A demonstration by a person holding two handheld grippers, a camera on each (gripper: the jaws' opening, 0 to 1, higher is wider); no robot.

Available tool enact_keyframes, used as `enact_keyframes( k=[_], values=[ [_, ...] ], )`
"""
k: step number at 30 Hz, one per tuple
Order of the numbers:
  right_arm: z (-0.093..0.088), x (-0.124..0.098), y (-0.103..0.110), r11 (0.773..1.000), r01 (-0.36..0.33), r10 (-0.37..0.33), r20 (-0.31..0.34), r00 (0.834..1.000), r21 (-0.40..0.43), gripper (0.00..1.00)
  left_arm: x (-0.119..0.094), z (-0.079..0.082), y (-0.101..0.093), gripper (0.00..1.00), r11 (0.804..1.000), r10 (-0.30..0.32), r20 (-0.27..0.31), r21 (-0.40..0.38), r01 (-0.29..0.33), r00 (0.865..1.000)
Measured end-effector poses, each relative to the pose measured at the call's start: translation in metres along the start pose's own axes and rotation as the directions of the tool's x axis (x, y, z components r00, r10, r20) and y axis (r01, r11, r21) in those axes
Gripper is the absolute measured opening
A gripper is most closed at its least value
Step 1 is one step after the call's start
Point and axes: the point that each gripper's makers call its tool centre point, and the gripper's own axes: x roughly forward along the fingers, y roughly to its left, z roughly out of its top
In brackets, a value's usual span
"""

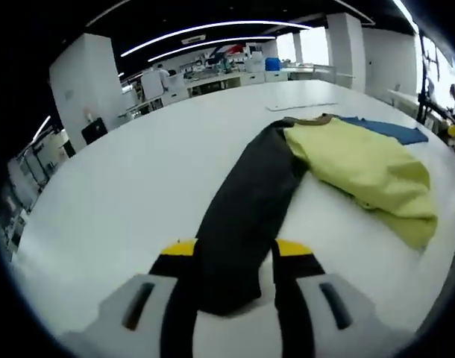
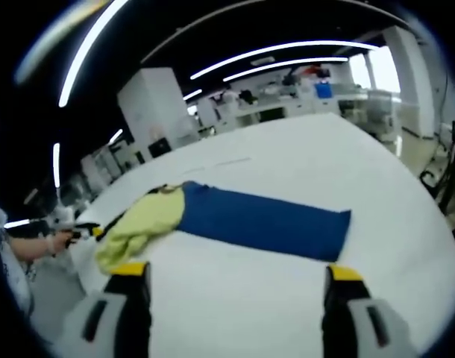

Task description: Fold the garment on the visible template until the final outline fits inside the template.

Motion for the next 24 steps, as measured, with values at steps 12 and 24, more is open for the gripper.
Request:
enact_keyframes(
  k=[12, 24],
  values=[
    [0.000, 0.002, 0.003, 1.000, -0.004, 0.004, 0.001, 1.000, 0.009, 0.96, -0.004, -0.010, 0.005, 0.07, 1.000, -0.027, -0.018, -0.005, 0.027, 0.999],
    [-0.002, 0.007, 0.010, 1.000, -0.019, 0.019, -0.004, 1.000, 0.009, 0.96, -0.042, -0.029, 0.036, 0.00, 0.972, 0.058, 0.037, -0.230, -0.048, 0.998]
  ],
)
